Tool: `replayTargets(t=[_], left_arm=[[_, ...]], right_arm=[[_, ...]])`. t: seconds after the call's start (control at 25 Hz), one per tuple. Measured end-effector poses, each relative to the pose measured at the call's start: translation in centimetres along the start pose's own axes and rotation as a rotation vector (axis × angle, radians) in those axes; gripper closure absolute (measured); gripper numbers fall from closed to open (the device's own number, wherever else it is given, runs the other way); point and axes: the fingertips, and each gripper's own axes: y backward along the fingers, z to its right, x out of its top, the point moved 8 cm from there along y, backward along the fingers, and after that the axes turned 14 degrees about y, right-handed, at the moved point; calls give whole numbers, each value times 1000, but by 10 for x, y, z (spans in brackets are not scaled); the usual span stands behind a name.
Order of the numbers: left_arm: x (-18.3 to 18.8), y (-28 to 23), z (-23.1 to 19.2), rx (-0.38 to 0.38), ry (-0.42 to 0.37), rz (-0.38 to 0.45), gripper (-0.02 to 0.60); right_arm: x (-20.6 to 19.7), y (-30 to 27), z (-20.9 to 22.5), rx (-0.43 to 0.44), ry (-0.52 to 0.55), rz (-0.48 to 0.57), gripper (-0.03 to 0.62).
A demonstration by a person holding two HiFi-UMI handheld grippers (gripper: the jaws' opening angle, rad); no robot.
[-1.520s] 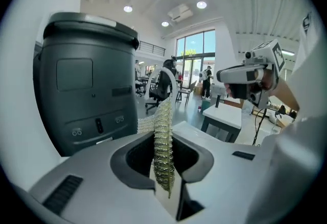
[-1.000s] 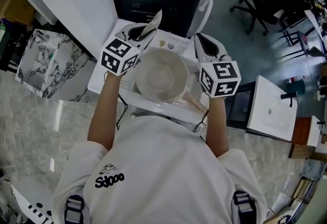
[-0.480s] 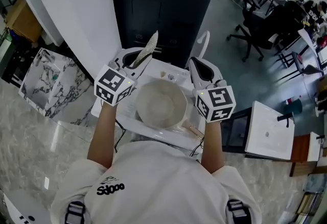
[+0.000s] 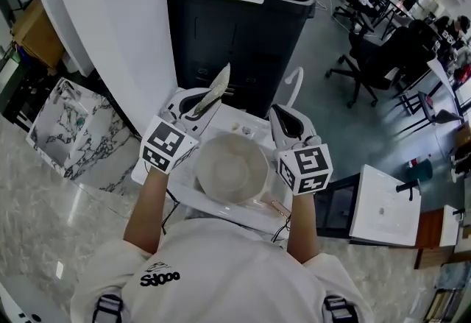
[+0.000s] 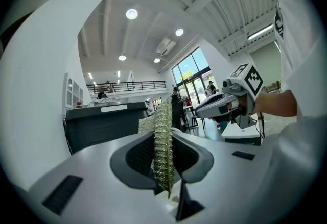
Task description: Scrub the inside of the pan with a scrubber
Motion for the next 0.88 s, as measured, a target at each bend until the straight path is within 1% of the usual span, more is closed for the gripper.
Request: replayTargets(t=[0.08,0.32,0.48,0.64,0.88], left_arm=[[1,-1,-2,10,-3,-3,512],[4,0,-3,3,-4,0,512],[5,2,-5,9,-4,0,512],[8,3,-6,13,-8,2,512],[6,4,-3,8,-11,-3,512]], right_arm=[[0,-2,0,4,0,5,585],[1,-7,-1,9,1,18,585],[3,-11,-3,24,1,34,585],[4,-12,-4,21,1,39,585],[2,-10,-9,33,28,35,585]])
